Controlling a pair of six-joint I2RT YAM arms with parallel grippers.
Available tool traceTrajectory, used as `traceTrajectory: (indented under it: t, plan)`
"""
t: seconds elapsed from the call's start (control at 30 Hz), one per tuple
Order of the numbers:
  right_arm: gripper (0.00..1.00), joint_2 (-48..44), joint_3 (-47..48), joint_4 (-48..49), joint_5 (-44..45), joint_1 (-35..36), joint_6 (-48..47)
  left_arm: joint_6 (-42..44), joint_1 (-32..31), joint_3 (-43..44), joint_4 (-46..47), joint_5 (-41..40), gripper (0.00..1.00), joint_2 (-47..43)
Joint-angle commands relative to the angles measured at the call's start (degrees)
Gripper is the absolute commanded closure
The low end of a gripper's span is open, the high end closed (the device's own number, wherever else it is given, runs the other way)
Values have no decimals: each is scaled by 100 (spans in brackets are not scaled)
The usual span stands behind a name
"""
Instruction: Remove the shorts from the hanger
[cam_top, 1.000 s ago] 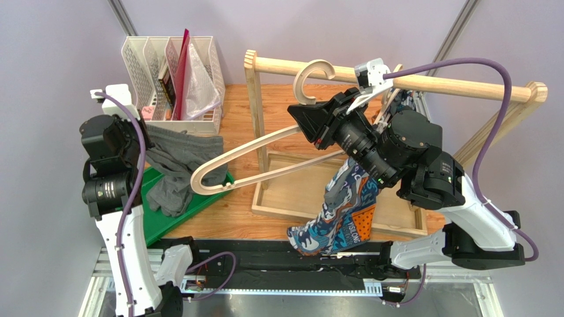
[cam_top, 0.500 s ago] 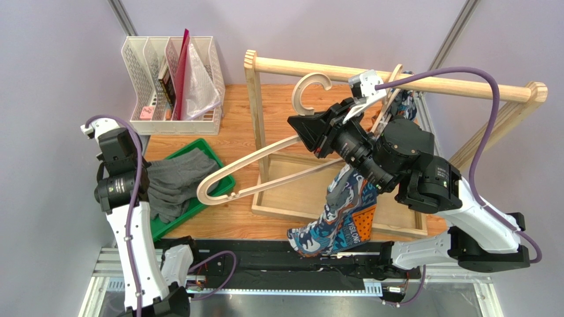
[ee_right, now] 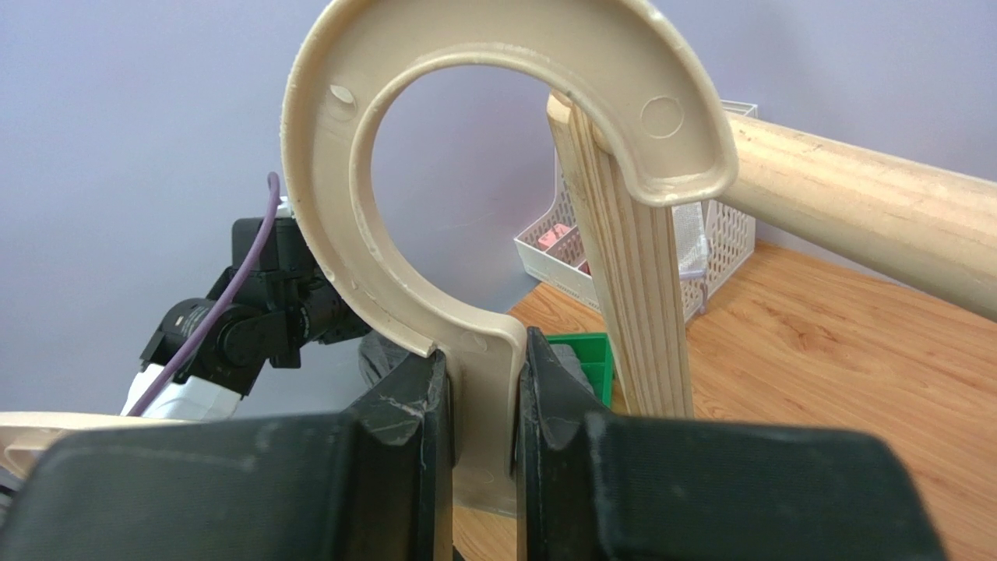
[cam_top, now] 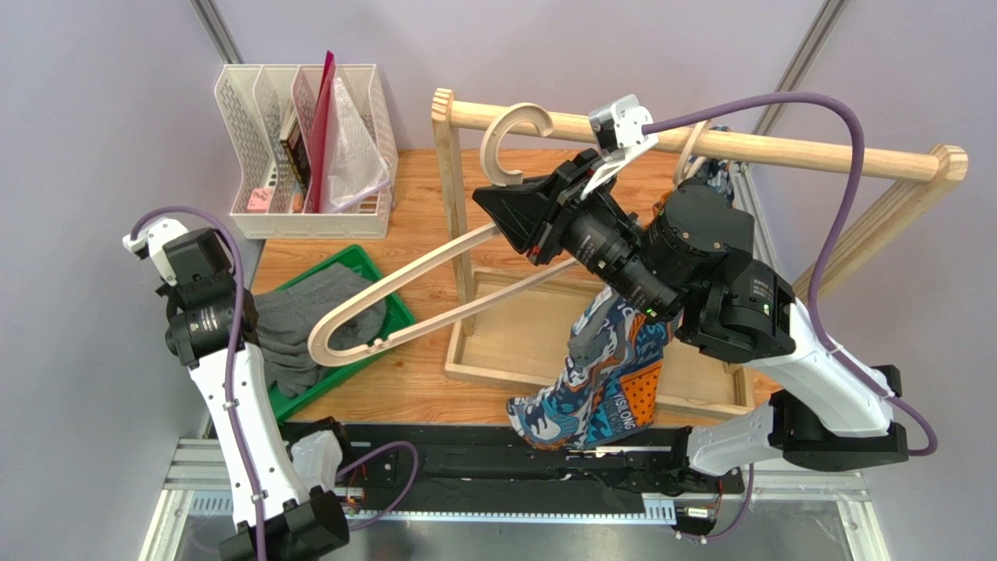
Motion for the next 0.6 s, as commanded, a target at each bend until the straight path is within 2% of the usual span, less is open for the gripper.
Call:
traceTrajectory:
  t: [0.0,0.03,0.07,0.1,0.13,0.27,0.3,0.37,0.4,0.5,0.57]
  plan:
    - [100,39,436,213,-97,-13,-251,-168,57,333,229,218,73,254]
    - [100,74,472,231,-123,-13,-277,-185,65,359,228,427,55,228]
    - [100,101,524,248,-158,-13,-304,-194,65,438,194,603,48,158]
    - [100,170,577,248,-254,-4,-365,-99,65,500,176,1205,32,113]
    - [100,197,595,257,-299,-4,-374,-28,57,561,158,1594,22,69]
    - [100,285,560,380,-553,-13,-462,-80,65,878,43,3353,14,-255]
    - [100,294,525,398,-658,-13,-488,-150,57,869,87,4070,14,-334]
    - [100,294,464,485,-773,-13,-515,-299,56,878,219,4663,16,-493]
    - [100,285,420,547,-861,-13,-541,-422,65,869,272,5318,18,-528]
    - [100,277,244,723,-1010,-21,-664,-703,57,974,509,6550,22,-616]
    - [100,329,226,793,-1063,-21,-778,-800,48,1202,580,6862,22,-704]
